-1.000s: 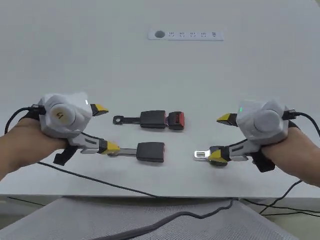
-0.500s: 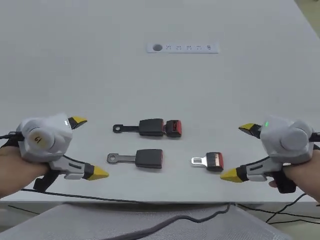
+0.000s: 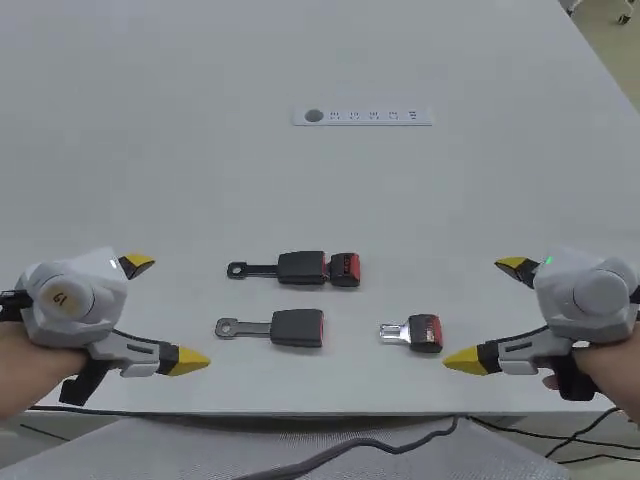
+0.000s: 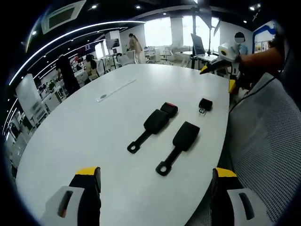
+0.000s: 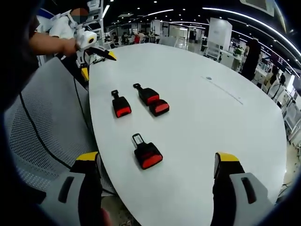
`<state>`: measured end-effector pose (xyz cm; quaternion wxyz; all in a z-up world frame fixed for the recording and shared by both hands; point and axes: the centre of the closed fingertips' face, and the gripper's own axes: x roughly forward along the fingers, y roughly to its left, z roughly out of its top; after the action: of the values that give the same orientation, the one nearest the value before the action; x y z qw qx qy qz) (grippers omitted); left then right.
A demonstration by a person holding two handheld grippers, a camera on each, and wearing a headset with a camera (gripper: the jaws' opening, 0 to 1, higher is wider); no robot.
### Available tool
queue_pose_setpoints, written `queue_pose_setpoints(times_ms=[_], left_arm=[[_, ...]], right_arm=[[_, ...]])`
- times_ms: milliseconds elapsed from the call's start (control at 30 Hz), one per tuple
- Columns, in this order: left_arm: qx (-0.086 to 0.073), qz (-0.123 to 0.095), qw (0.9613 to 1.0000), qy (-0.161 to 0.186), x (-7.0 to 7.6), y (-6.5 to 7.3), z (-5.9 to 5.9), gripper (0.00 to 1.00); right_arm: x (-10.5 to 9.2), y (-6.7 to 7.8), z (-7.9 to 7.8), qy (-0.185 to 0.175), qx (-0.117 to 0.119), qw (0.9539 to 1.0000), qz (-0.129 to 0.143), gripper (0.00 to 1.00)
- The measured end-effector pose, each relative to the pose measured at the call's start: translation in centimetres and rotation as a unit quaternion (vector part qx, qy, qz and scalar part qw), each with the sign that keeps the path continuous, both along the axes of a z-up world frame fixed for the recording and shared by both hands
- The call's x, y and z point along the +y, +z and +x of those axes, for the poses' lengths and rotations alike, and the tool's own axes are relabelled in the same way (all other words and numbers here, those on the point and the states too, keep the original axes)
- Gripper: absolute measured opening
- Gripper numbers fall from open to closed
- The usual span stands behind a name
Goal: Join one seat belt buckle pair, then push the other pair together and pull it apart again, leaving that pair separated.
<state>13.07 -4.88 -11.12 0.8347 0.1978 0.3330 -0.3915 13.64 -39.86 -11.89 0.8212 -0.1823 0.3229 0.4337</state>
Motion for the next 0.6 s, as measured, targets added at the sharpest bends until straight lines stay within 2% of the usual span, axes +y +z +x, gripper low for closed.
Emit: queue_pose_setpoints(times_ms=[167, 333, 600], left_arm=[[-0.003, 0.001, 1.0, -0.001, -0.52, 0.21, -0.56, 1.0], [-0.003, 0.002, 1.0, -0.005, -0.56, 0.15, -0.84, 1.0], [-0.003, 0.002, 1.0, 0.0, -0.34, -0.13, -0.82, 1.0]], right_arm=[[-0.07, 0.56, 0.0, -0.006, -0.008, 1.0, 0.001, 1.0], [0.7, 1.0, -0.7, -0.003, -0.009, 1.0, 0.001, 1.0], [0.52, 0.79, -0.51, -0.013, -0.007, 0.9999, 0.006, 1.0]])
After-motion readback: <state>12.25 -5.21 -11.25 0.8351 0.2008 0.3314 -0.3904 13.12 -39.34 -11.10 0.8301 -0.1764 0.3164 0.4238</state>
